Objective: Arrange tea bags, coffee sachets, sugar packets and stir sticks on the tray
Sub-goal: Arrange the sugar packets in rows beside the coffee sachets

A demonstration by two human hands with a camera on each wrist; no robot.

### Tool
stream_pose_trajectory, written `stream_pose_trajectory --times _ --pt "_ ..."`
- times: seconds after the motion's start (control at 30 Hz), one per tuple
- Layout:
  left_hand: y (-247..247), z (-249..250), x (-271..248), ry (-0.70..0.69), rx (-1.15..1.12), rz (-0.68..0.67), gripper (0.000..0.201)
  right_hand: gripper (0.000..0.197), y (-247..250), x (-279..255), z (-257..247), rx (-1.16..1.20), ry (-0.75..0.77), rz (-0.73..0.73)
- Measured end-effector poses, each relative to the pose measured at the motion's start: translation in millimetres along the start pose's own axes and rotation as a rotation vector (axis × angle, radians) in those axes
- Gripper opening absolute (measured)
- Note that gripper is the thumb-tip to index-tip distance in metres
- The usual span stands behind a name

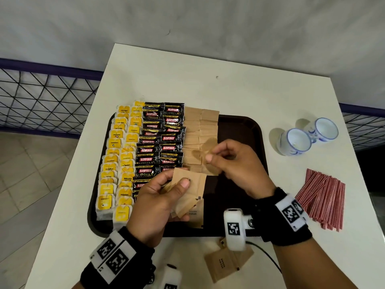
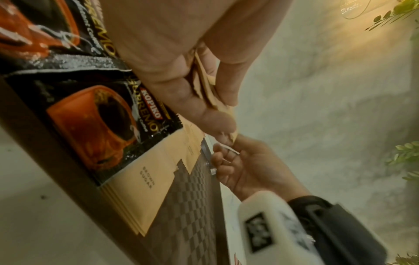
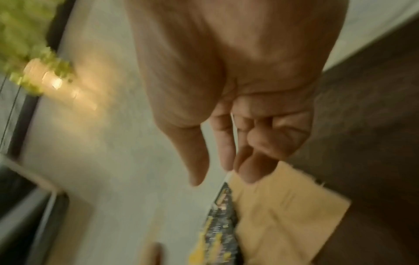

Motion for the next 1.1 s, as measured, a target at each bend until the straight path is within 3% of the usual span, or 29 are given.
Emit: stream_pose_trajectory --times 0.1,0.17,0.27,0.33,0.53,0.67,0.93,1.0,1.1 --pt "-1.9 0.9 0.7 -0.006 -0.007 0.031 0.029 0.032 -21.9 -22.9 0.9 0.120 -0.042 -0.318" --pt "-5.3 2.2 1.1 0.003 -0.017 0.033 0.025 0.020 -31.0 -30.0 4.4 0.093 -0.025 -0.378" --pt "-8.6 3.1 1.2 0.035 -0.031 0.026 0.014 0.015 -30.1 -28.7 11.8 0.169 -0.058 -0.333" --pt "-6.3 3.5 1.1 0.044 -0.032 0.040 0.017 0.016 -27.1 -28.9 11.8 0.171 -0.062 -0.312" --pt "-2.2 1.3 3.1 -0.006 0.087 0.053 0.018 0.028 -22.6 -26.4 8.7 0.100 0.056 -0.255" --pt "-5.8 -1.5 5.4 -0.032 0.126 0.016 0.021 0.013 -21.4 -28.3 2.4 0.022 0.096 -0.238" --pt "0.8 -8.0 8.0 0.108 -0.029 -0.102 0.047 0.019 17.4 -5.4 46.8 0.196 -0.246 0.006" --pt "1.7 -9.3 7.2 0.112 -0.035 -0.115 0.049 0.011 20.5 -4.8 50.9 0.207 -0.272 0.069" --pt "0.7 -12.2 5.2 0.124 -0.037 -0.127 0.050 0.015 21.1 -3.0 48.0 0.121 -0.229 0.132"
Point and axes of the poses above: each hand's wrist, its own x-axis towards the middle knuckle, its own y-axis out of the back of the hand, z = x × y, the point moved 6 cm from there along x, towards the middle knuckle, and after that the axes turned 9 degrees about -y, right-handed, at the moved point
